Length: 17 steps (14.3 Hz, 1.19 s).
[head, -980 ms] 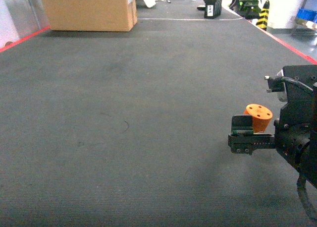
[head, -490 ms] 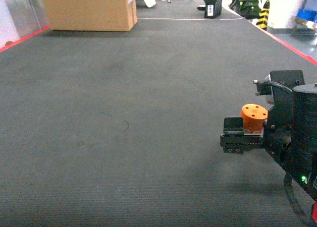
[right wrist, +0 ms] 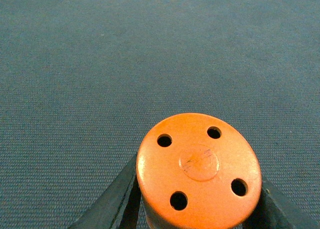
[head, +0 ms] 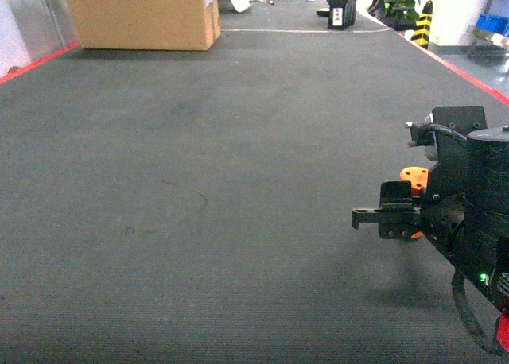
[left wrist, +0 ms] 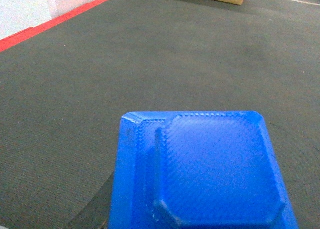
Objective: Sort blue parts and orange caps into right shelf containers
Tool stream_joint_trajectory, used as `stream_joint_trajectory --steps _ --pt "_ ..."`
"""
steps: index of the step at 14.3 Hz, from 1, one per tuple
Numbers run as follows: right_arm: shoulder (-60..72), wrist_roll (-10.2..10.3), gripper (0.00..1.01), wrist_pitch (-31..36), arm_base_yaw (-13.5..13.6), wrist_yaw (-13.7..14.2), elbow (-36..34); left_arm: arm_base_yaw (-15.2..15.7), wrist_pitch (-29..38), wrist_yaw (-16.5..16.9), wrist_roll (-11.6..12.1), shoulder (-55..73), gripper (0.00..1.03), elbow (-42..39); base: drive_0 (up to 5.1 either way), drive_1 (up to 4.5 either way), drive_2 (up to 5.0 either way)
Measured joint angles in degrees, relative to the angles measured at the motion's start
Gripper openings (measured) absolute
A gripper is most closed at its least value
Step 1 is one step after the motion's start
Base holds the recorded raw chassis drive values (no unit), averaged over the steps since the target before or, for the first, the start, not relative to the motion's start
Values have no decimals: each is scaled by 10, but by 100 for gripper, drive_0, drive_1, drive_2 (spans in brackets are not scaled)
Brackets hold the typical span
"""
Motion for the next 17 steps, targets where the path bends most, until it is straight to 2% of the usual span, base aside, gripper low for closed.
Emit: stream_joint_trajectory --steps 3,6,9,10,11,13,16,17 --pt "-76 -2 47 16 -7 0 -56 -14 -49 -13 0 -56 43 0 0 0 0" --pt "-247 -20 46 -10 -50 -10 -126 -20 -151 -22 1 -181 43 26 0 0 0" --pt "-477 -37 46 -124 -101 -40 -193 -54 -272 -44 17 -331 43 78 0 0 0" --pt "-558 -39 46 -167 -111 -45 -201 -77 -307 -58 24 -371 43 89 0 0 0" --pt "-709 -42 46 -257 -118 -60 -209 -137 -362 -103 40 -438 43 107 0 0 0" --pt "-786 -47 46 -296 -116 -52 -209 -174 -393 -131 47 -474 43 125 0 0 0" --pt "-796 -52 46 -304 -116 -50 -209 -177 -396 -137 46 -481 43 132 0 0 0" --pt "-802 -52 46 -364 -133 -96 -200 -173 -419 -127 47 -480 43 135 0 0 0"
